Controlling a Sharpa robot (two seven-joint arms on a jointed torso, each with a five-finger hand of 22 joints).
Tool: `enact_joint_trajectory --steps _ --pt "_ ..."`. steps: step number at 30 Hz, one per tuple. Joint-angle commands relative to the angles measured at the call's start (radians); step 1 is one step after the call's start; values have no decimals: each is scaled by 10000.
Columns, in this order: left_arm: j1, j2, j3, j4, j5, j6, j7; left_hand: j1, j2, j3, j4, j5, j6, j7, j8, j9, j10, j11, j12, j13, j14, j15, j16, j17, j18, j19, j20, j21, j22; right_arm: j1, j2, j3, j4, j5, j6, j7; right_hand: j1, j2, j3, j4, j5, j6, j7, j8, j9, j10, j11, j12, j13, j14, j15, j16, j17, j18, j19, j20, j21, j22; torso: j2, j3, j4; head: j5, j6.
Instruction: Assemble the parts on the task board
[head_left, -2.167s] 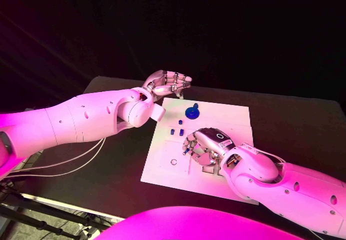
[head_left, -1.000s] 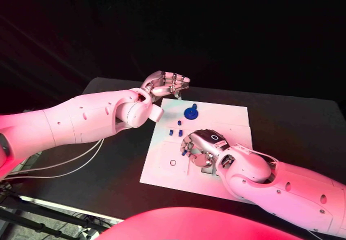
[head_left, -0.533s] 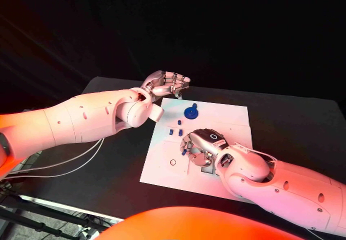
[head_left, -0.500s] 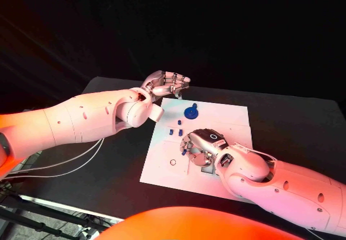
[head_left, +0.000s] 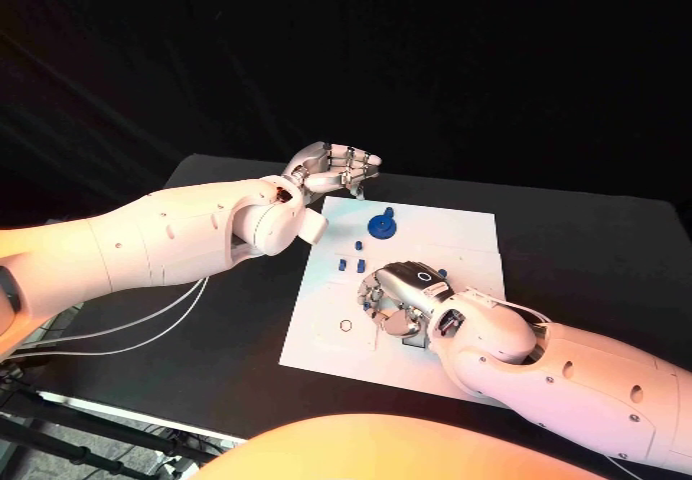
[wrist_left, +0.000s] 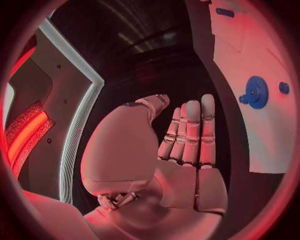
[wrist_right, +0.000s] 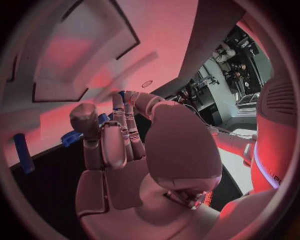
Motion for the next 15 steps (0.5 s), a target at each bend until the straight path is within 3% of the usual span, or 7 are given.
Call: enact_joint_trajectory --steps 1,4,8,15 --pt "15 15 9 6 -44 164 27 45 -10 -32 7 35 -54 131 33 9 -34 -3 34 -9 -73 24 3 -9 131 -15 52 -60 -12 -56 -28 -38 31 164 -42 189 -58 -20 -63 -9 -18 -84 -4 -72 6 -141 31 13 2 301 90 8 1 12 -37 47 -60 -5 -5 2 1 -2 9" --pt "15 14 9 2 -52 192 11 45 -10 -32 7 35 -54 131 33 9 -34 -3 34 -9 -73 24 3 -9 131 -15 52 -60 -12 -71 -51 -40 47 169 -286 160 -67 -83 -111 5 -8 -225 66 -153 18 -599 131 2 -84 261 166 -9 -84 59 -177 126 -332 -201 -6 1 -8 -16 32" --pt "15 12 9 -2 -69 226 -15 44 -7 -32 10 35 -59 132 36 9 -39 -2 41 -9 -76 26 5 -10 131 -17 54 -62 -12 -93 -114 -42 91 199 -706 142 41 -225 -191 -34 -9 -591 245 -238 32 -1928 424 89 -365 -191 426 -411 -978 269 -945 356 -1425 -975 -9 0 -13 -19 59" --pt "15 0 9 -10 -82 233 -22 44 -7 -32 10 35 -59 132 36 9 -39 -2 41 -9 -76 26 5 -10 131 -17 54 -62 -12 -153 -422 -32 472 430 -1054 171 93 -239 -268 -37 -8 -719 313 -262 30 -2247 484 177 -389 -295 478 -434 -1131 317 -1104 418 -1637 -1098 -2 8 7 -36 83"
